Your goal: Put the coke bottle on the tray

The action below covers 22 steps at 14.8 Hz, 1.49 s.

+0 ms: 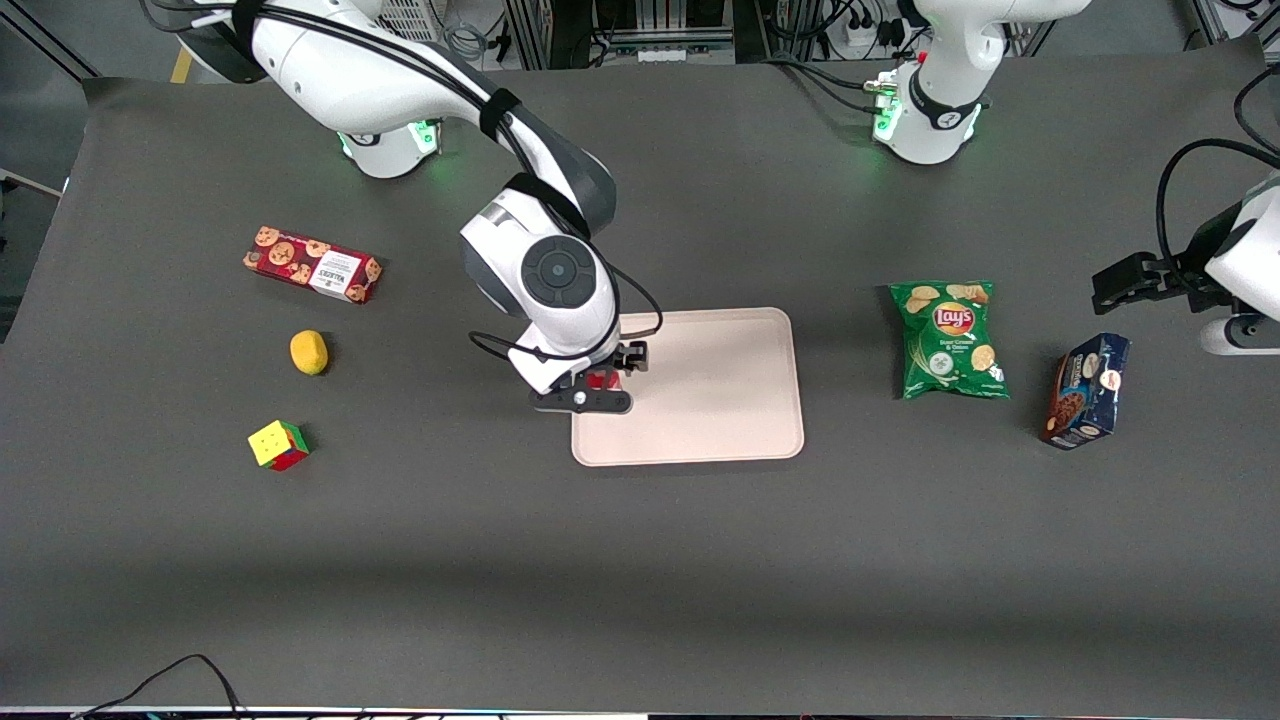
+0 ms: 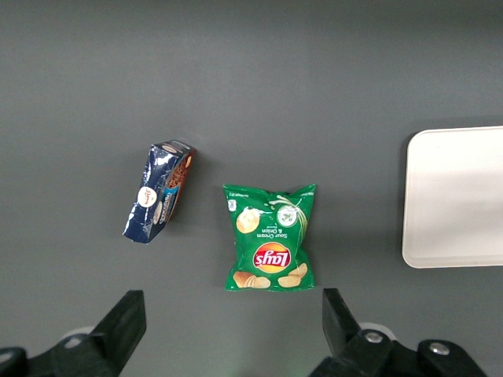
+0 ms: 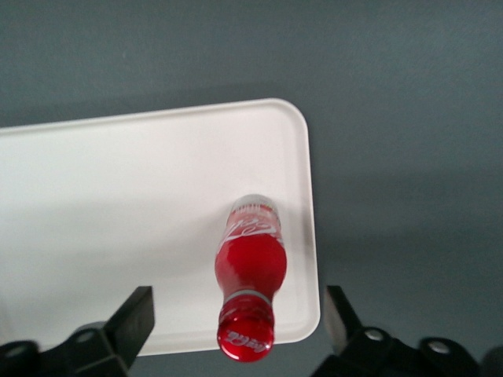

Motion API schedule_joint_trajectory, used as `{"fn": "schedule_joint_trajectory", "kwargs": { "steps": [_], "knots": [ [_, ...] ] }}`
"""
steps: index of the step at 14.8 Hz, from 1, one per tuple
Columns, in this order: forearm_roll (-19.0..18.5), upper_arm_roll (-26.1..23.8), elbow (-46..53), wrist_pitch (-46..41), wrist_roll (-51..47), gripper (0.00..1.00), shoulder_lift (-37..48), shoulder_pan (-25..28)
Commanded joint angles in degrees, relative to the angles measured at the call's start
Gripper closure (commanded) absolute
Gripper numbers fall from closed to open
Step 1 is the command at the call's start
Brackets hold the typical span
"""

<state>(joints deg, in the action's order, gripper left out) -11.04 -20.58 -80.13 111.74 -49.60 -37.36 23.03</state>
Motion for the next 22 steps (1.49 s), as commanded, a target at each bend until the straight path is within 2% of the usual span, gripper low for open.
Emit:
{"fn": "schedule_joint_trajectory", "kwargs": {
  "steps": [1,3,5,6,7,9,11,16,22],
  "knots": [
    [1.96,-0.51,-1.7,-2.99,0.46,0.0,8.33,-5.17],
    [4.88,-0.51,-2.31,-7.04,10.25,0.0,13.6,-9.64],
    [5.06,0.18,-7.3,-7.77,21.52,0.0,20.88,-14.13],
    [5.23,0.36,-10.02,-7.59,23.13,0.0,24.4,-16.67],
    [7.06,1.06,-11.61,-7.5,23.32,0.0,27.4,-18.96],
    [13.47,8.76,-14.6,-7.5,29.43,0.0,32.76,-19.6],
    [16.13,15.54,-18.64,-6.98,37.61,0.0,37.07,-19.51],
    [15.7,24.87,-22.27,-7.33,49.84,0.0,40.26,-19.42],
    [12.88,25.76,-20.33,-7.5,51.18,0.0,39.2,-19.16]
  ]
}}
